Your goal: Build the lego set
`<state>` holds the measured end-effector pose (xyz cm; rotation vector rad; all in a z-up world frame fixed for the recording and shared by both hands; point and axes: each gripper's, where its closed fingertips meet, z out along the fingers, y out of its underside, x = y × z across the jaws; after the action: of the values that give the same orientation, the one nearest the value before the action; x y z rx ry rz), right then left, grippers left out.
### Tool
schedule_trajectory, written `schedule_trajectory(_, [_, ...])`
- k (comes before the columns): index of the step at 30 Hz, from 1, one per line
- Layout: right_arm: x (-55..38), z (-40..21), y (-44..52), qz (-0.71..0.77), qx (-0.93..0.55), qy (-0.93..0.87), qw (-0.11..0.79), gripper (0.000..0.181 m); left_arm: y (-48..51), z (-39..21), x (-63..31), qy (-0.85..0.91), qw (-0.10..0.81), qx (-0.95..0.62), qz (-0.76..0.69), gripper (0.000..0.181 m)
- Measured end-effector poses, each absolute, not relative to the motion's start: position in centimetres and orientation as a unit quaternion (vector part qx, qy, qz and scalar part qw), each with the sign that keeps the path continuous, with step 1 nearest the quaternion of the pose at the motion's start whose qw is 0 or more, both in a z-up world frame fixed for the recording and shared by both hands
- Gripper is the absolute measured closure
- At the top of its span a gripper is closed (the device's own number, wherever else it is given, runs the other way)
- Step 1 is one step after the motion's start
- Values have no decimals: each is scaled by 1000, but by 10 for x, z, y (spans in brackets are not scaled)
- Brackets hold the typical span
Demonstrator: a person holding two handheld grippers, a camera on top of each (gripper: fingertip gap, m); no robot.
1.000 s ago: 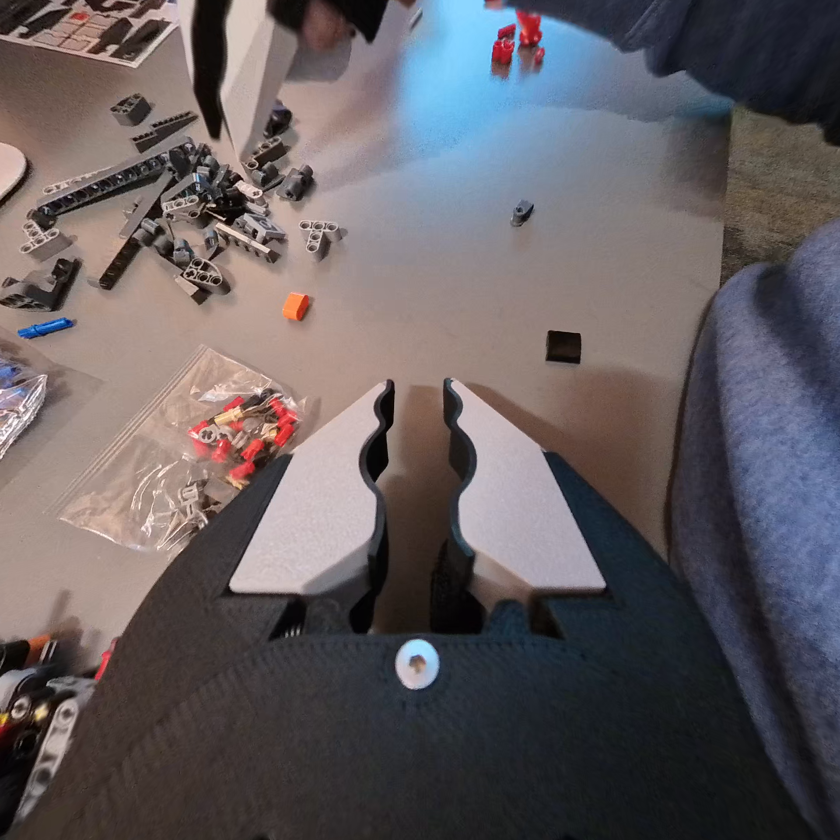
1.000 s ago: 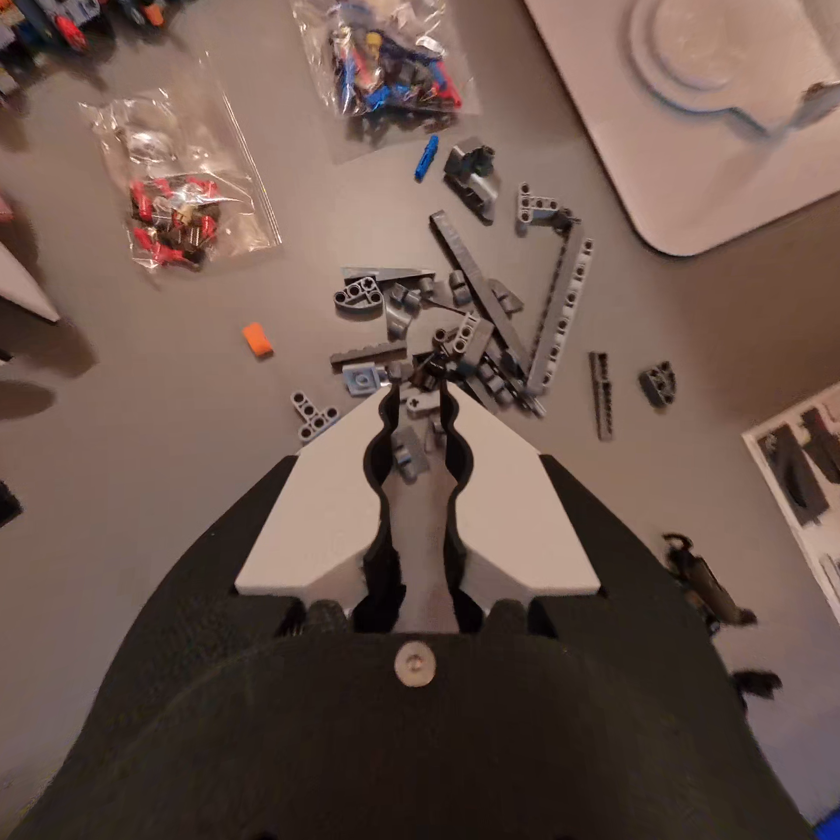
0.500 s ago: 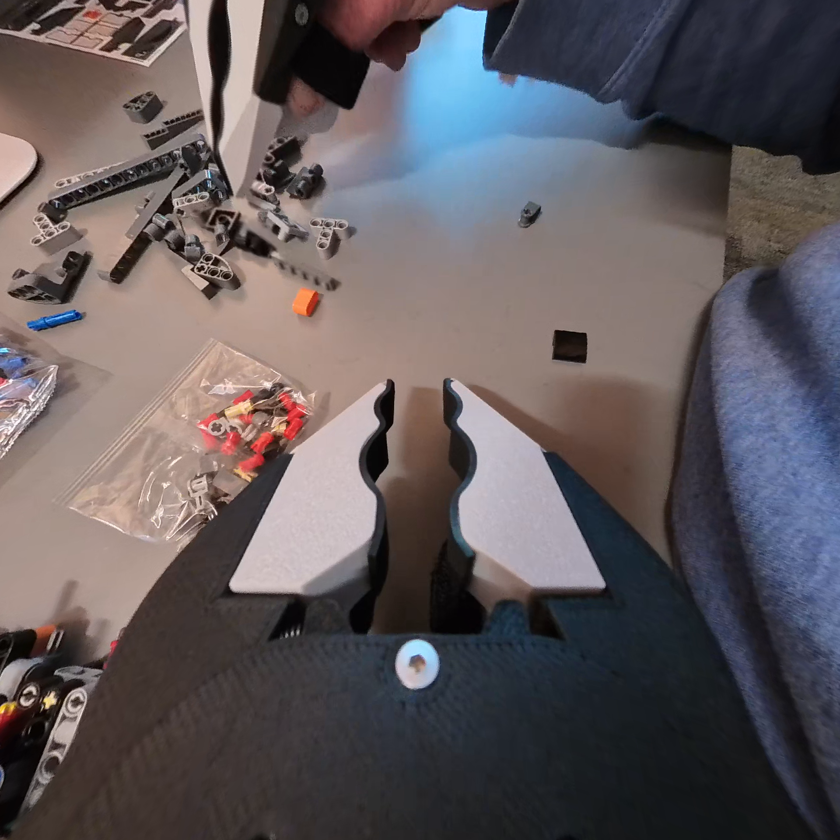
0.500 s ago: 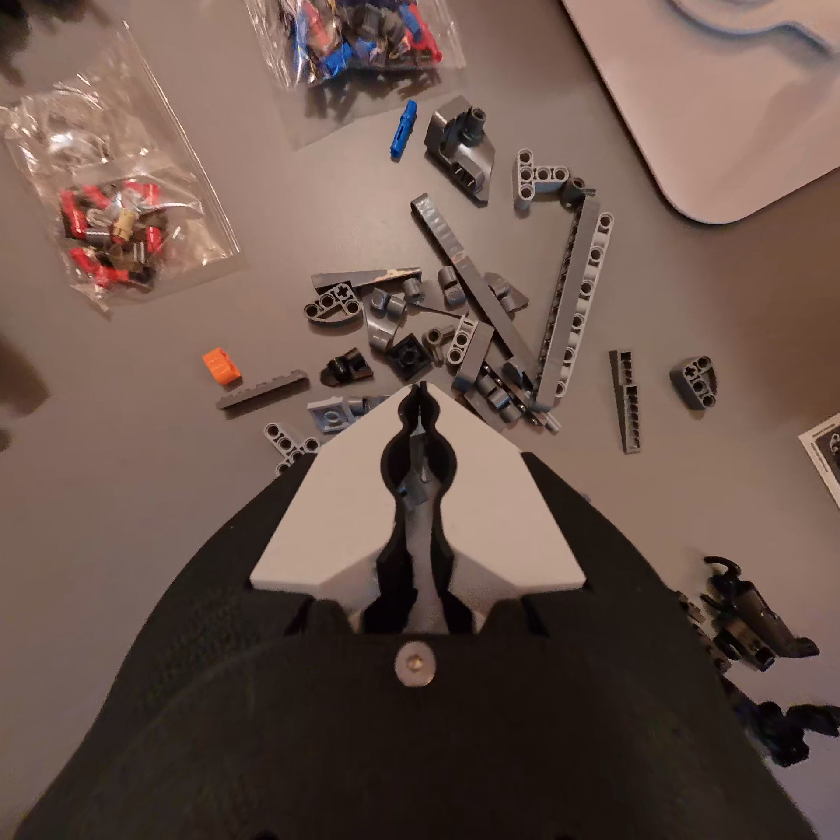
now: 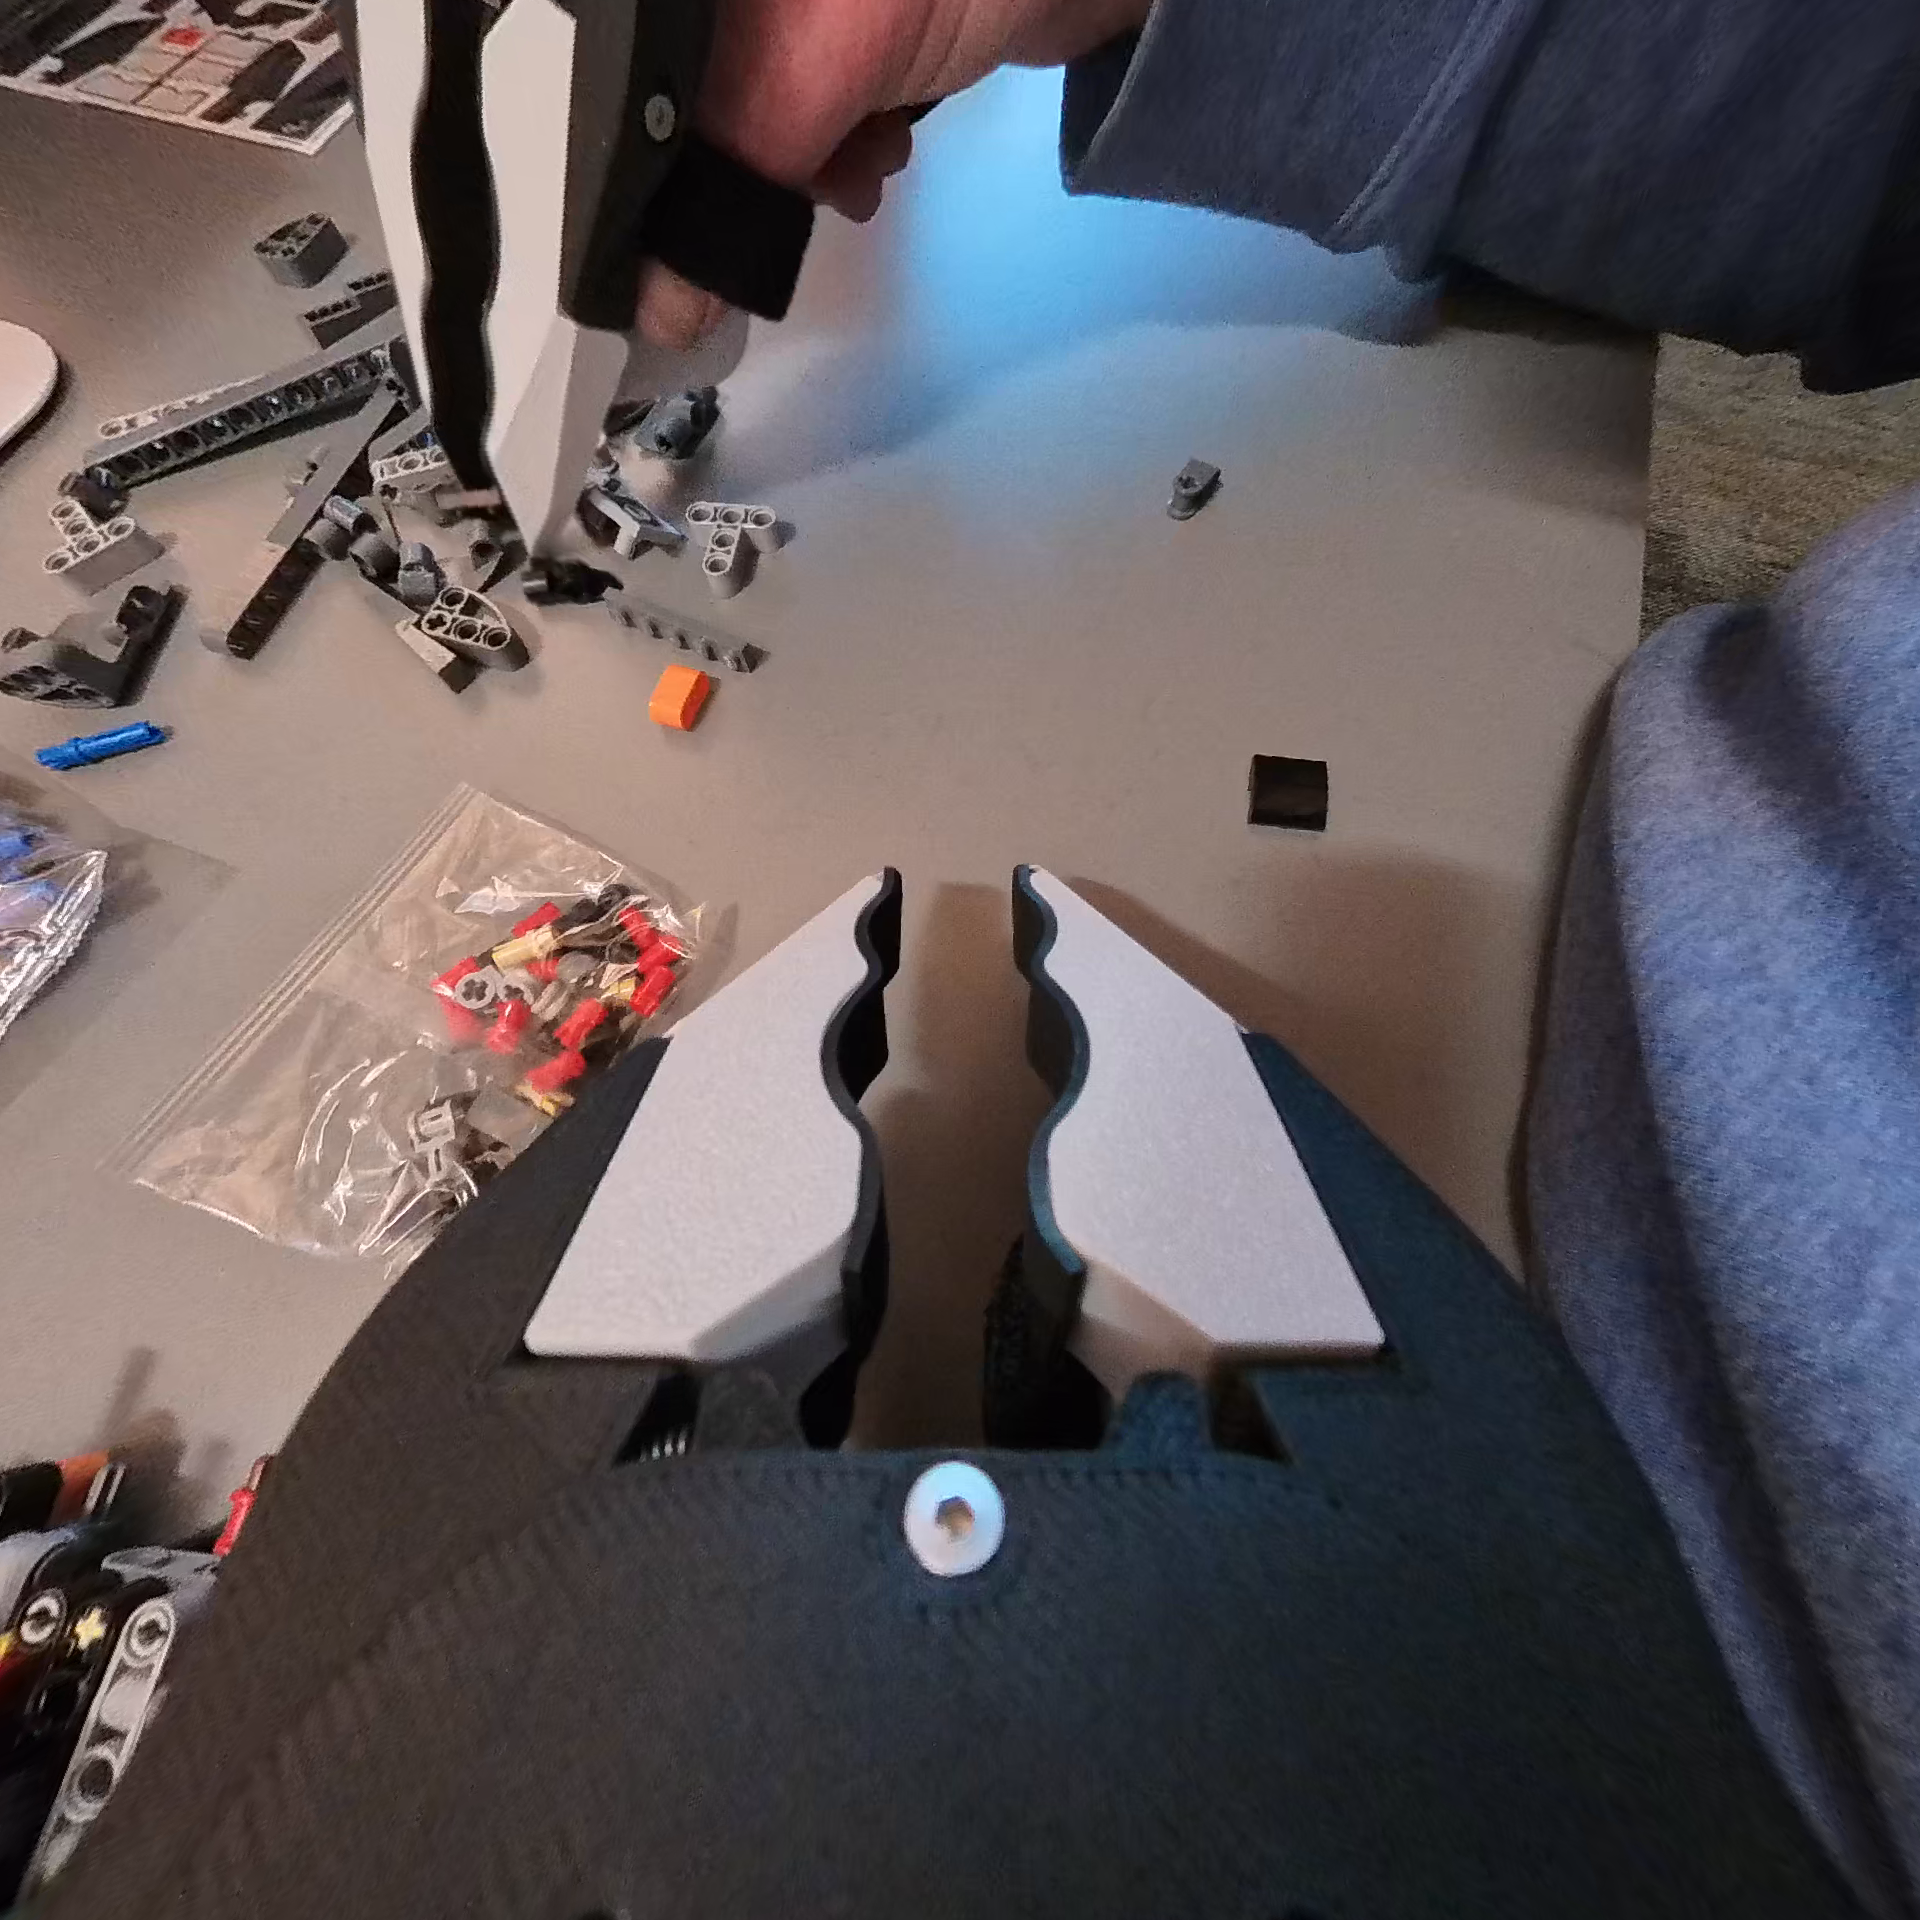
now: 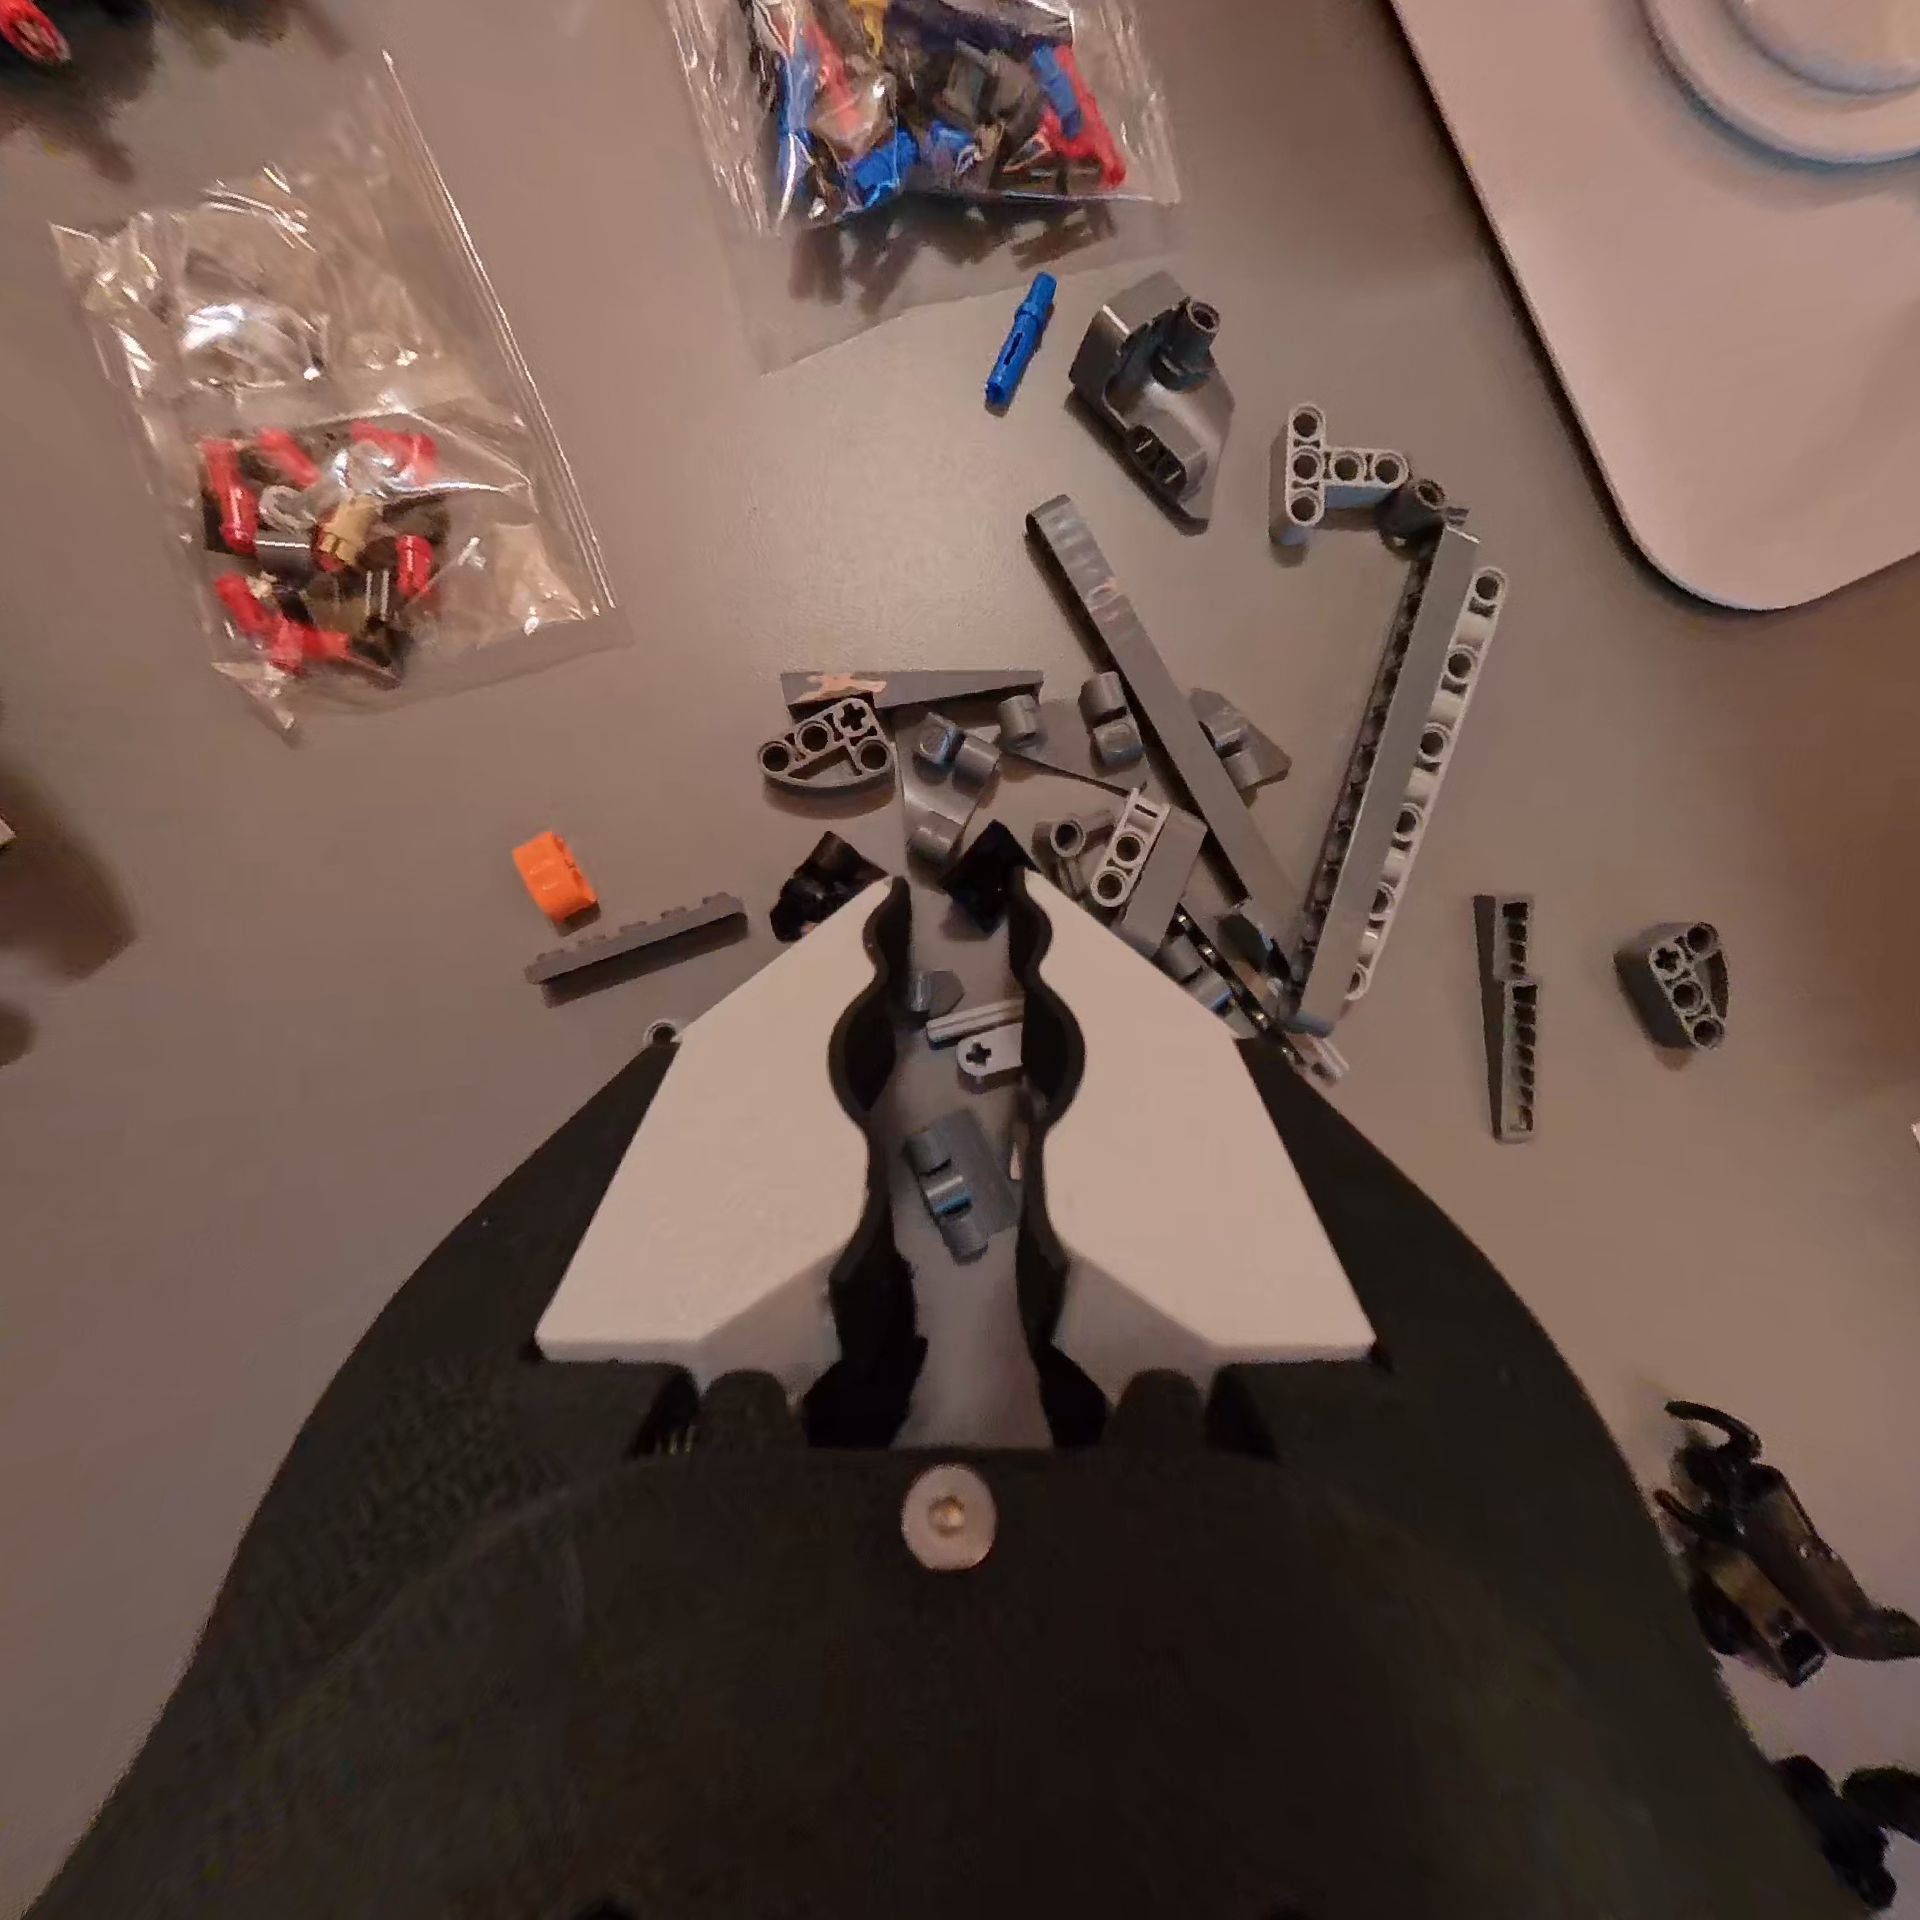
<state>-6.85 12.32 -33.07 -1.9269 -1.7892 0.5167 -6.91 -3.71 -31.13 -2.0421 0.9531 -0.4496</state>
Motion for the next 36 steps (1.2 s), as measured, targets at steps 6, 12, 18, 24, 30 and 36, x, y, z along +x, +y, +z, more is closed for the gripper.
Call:
schedule_trajectory(6, [-71, -330, 126, 183, -696, -652, 240, 173, -37, -311, -70, 378, 409, -811, -179, 162])
schedule_trajectory(12, [-44, -299, 144, 192, -713, -614, 280, 174, -36, -310, -71, 375, 411, -811, -179, 162])
schedule_trajectory(18, [67, -286, 225, 95, -795, -513, 309, 174, -38, -311, -68, 380, 409, -810, -181, 162])
schedule_trajectory(24, [103, -314, 243, 83, -830, -480, 273, 168, -37, -312, -68, 379, 408, -812, -175, 162])
schedule_trajectory(30, [73, -288, 223, 108, -801, -501, 309, 165, -37, -314, -67, 379, 404, -813, -176, 162])
schedule_trajectory(36, [10, -299, 158, 157, -737, -601, 268, 159, -37, -312, -69, 379, 408, -812, -178, 162])
